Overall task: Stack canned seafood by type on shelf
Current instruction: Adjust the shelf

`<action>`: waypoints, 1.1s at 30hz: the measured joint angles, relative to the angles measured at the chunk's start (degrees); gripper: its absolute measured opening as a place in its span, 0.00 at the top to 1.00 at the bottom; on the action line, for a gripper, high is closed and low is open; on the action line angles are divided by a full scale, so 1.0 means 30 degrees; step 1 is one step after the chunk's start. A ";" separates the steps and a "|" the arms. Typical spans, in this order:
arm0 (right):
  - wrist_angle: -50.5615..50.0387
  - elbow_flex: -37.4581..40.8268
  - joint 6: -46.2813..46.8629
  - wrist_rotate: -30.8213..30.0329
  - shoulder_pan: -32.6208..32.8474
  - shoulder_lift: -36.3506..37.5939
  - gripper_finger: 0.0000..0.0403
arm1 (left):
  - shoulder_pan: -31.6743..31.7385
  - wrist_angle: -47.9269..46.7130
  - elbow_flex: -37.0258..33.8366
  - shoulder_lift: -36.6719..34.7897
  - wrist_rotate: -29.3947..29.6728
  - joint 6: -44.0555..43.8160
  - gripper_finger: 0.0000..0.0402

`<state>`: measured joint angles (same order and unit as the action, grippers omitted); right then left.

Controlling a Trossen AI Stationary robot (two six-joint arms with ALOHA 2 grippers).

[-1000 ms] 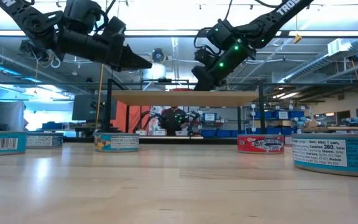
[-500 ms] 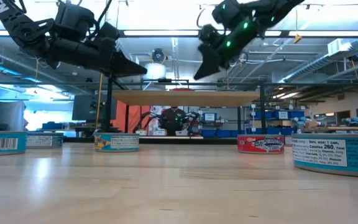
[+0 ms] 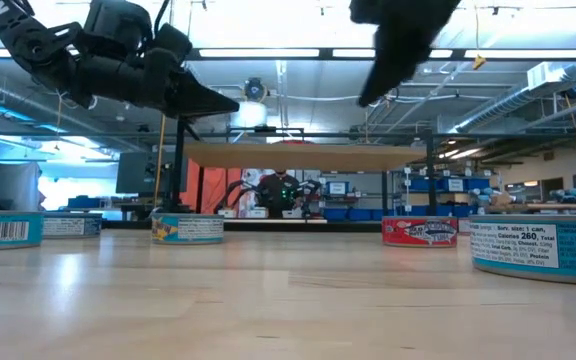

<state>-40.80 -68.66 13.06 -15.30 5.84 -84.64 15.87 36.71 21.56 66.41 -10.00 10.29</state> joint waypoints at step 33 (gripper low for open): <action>-0.4652 0.1537 0.8146 -0.2546 0.4533 0.0000 0.97 | -0.2548 -0.2033 0.0451 -0.0007 0.8539 0.2047 0.99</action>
<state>-54.76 -64.05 37.50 -22.94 19.44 -84.64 8.23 30.61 22.91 66.39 15.62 16.43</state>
